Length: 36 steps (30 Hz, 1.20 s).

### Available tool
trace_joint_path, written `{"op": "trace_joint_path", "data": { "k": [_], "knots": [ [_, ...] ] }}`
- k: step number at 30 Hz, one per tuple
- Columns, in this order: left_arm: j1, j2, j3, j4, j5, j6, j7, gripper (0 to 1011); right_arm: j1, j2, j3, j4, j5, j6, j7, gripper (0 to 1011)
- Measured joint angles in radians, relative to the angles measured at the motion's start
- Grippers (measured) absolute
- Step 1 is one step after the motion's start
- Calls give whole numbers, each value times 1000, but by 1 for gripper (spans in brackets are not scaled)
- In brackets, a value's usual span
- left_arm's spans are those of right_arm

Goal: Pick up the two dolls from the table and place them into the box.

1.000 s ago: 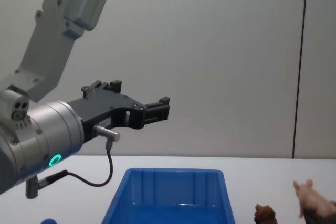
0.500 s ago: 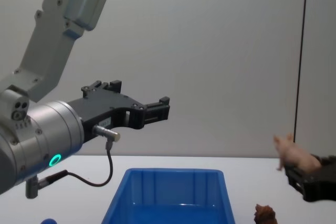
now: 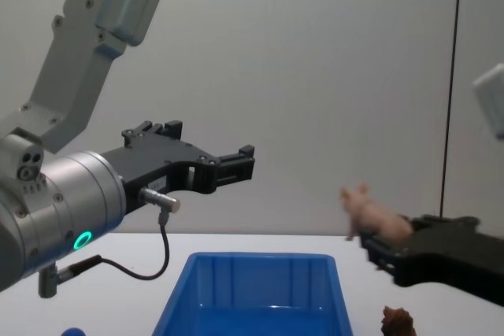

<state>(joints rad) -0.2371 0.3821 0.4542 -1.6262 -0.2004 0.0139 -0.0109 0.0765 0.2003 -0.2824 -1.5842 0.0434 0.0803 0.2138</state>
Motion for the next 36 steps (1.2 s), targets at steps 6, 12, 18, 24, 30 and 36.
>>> {"op": "trace_joint_path", "data": {
  "k": [6,12,18,24,30,36],
  "knots": [
    [0,0,0,0,0,0,0,1001,46,-28,-18,52,-9,3,87,387],
    [0,0,0,0,0,0,0,1001,95,-62,-38,121,-20,15,158,387],
    [0,0,0,0,0,0,0,1001,163,-111,-64,236,-35,22,214,455],
    [0,0,0,0,0,0,0,1001,201,-141,-80,308,-39,15,226,650],
    [0,0,0,0,0,0,0,1001,215,-156,-92,339,-39,5,216,841],
    [0,0,0,0,0,0,0,1001,207,-160,-100,332,-39,-3,173,999]
  ]
}}
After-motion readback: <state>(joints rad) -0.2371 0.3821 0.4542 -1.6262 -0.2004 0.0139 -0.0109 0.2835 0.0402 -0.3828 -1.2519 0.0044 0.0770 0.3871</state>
